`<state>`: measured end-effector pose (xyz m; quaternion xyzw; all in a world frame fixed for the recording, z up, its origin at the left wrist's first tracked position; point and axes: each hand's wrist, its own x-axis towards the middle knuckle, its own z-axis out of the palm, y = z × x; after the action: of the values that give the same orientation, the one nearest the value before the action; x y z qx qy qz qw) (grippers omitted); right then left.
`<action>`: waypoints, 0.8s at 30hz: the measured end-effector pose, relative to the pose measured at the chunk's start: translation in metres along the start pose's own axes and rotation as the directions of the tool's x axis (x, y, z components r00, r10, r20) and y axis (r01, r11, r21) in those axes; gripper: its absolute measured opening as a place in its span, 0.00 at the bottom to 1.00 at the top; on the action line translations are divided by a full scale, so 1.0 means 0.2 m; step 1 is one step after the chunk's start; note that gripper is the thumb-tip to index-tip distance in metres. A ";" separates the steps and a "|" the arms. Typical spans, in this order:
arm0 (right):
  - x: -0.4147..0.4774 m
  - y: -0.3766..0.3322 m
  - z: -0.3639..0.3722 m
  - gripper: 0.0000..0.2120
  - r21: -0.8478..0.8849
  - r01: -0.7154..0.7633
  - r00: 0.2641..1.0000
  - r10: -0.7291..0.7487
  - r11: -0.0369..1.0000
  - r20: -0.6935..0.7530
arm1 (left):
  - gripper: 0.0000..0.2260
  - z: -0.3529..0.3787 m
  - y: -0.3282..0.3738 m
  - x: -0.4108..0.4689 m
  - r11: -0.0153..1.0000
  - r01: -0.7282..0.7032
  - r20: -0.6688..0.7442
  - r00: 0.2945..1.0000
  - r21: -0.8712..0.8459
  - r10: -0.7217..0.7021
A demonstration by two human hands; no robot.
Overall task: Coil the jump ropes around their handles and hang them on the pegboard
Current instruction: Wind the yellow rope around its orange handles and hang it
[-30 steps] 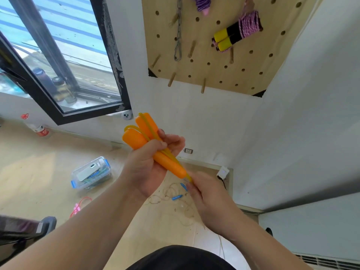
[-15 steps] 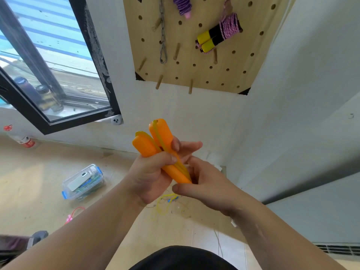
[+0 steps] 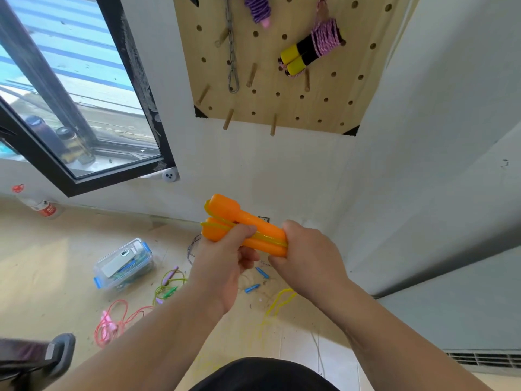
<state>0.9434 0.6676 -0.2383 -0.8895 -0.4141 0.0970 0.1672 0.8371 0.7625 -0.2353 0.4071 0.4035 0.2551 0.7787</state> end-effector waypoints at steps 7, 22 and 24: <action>-0.02 0.07 0.00 0.09 0.041 0.083 0.996 -0.082 0.996 -0.018 | 0.10 -0.01 -0.01 -0.02 0.997 -0.011 0.088 0.996 0.074 0.004; -0.03 0.19 -0.04 0.08 -0.196 0.127 0.991 -0.118 0.972 0.057 | 0.28 -0.05 -0.01 0.08 -0.475 -0.626 0.780 0.557 0.619 0.283; -0.02 0.18 -0.04 0.09 -0.161 0.145 0.989 -0.137 0.976 0.060 | 0.19 0.01 -0.02 0.08 -0.583 -0.607 0.804 0.578 0.539 0.142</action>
<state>0.9684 0.6406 -0.2440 -0.8661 -0.4866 0.0720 0.0892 0.8475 0.7711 -0.2435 0.9937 0.0786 0.0740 -0.0306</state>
